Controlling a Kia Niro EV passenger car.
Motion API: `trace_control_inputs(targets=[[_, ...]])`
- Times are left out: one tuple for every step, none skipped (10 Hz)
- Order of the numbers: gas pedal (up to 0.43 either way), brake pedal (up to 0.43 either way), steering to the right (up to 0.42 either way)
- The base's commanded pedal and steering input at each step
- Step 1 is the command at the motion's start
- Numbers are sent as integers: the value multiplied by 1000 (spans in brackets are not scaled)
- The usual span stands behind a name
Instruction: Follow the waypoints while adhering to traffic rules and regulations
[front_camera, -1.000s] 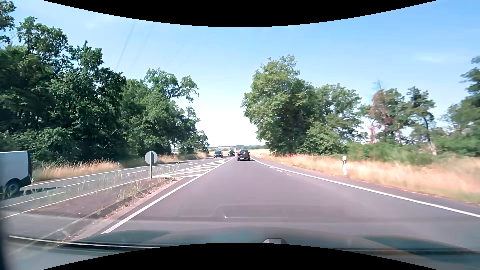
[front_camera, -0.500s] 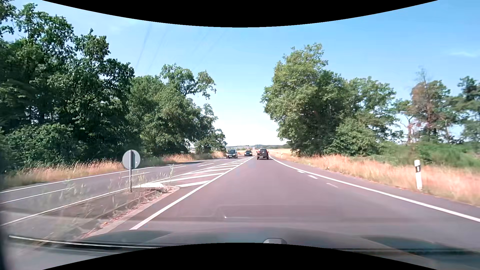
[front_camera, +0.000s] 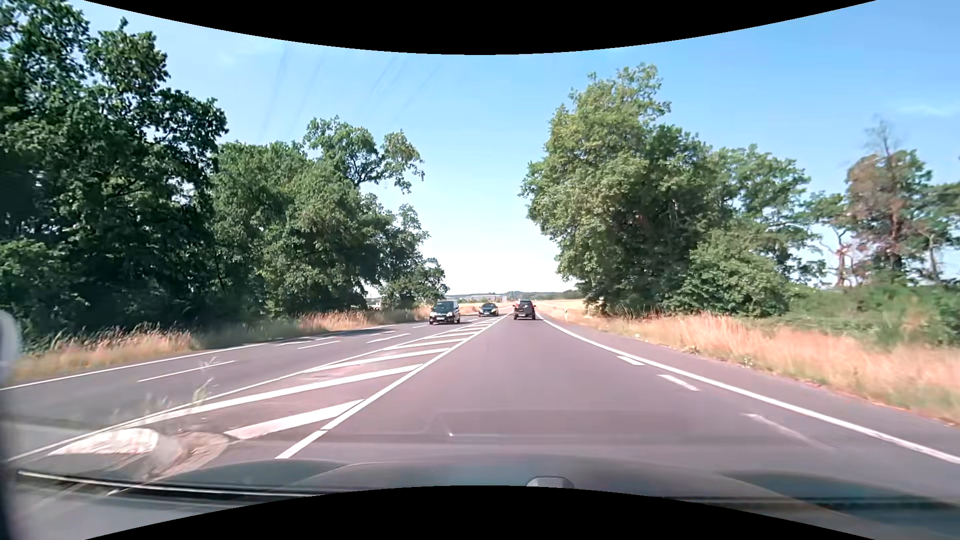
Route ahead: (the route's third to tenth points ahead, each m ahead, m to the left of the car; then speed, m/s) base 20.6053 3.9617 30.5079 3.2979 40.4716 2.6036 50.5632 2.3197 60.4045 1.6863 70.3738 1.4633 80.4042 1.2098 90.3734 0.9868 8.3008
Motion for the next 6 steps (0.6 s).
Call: trace_control_inputs(targets=[[248,0,-1],[248,0,-1],[248,0,-1],[260,0,-1],[260,0,-1],[268,0,-1]])
